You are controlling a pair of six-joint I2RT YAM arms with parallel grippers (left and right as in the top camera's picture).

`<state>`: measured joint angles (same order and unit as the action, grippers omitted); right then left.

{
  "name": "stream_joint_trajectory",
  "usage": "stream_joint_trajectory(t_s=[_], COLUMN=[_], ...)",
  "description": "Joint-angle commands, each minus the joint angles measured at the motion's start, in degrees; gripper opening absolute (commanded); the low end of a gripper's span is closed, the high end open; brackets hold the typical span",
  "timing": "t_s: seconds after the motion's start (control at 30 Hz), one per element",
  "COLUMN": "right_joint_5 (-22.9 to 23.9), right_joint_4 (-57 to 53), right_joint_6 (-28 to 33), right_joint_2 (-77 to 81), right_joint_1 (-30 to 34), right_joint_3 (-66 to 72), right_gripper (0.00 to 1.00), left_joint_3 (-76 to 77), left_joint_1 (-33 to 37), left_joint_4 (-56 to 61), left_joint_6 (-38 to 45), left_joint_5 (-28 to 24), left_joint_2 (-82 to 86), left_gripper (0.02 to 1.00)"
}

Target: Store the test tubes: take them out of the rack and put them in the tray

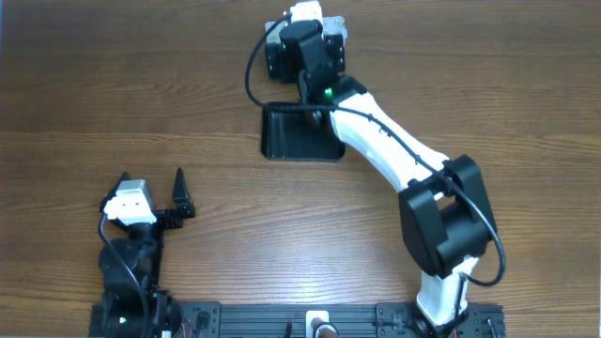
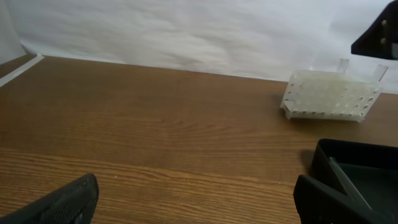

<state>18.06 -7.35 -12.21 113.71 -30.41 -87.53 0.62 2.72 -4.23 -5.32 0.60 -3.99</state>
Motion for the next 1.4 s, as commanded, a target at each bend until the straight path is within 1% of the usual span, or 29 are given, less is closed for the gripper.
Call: stream_joint_trajectory(t_s=[0.03,0.13,0.23,0.4,0.73,1.23,1.4], right_joint_5=[0.17,-1.77,-1.77,-1.92,-1.92,-1.44,0.79], right_joint_4=[-0.57,-0.17,0.13,3.39,8.74,5.42,5.57], right_joint_6=[-0.83,-0.46,-0.13,1.70,3.08,3.96,3.96], right_joint_2=[3.58,4.57,5.20,7.15,10.82,23.04,23.26], right_joint_1=[3.06,3.87,3.93,3.74,3.72,3.82,3.96], right_joint_3=[-6.05,-6.56,-6.56,-6.58,-7.43,-22.95,-22.95], right_gripper=[0.993,0.991,0.991,0.991,0.991,0.991,0.976], left_joint_3=[-0.28,-0.28,-0.28,-0.28,-0.28,-0.28,-0.28], left_joint_1=[0.28,0.28,0.28,0.28,0.28,0.28,0.28], left_joint_4=[0.04,0.04,0.04,0.04,0.04,0.04,0.04], left_joint_6=[1.05,1.03,1.05,1.03,1.03,1.03,1.03], left_joint_5=[-0.59,-0.59,-0.59,-0.59,-0.59,-0.59,-0.59], left_joint_2=[0.13,0.13,0.13,0.13,0.13,0.13,0.13], left_gripper=[1.000,1.000,1.000,0.998,1.000,1.000,1.000])
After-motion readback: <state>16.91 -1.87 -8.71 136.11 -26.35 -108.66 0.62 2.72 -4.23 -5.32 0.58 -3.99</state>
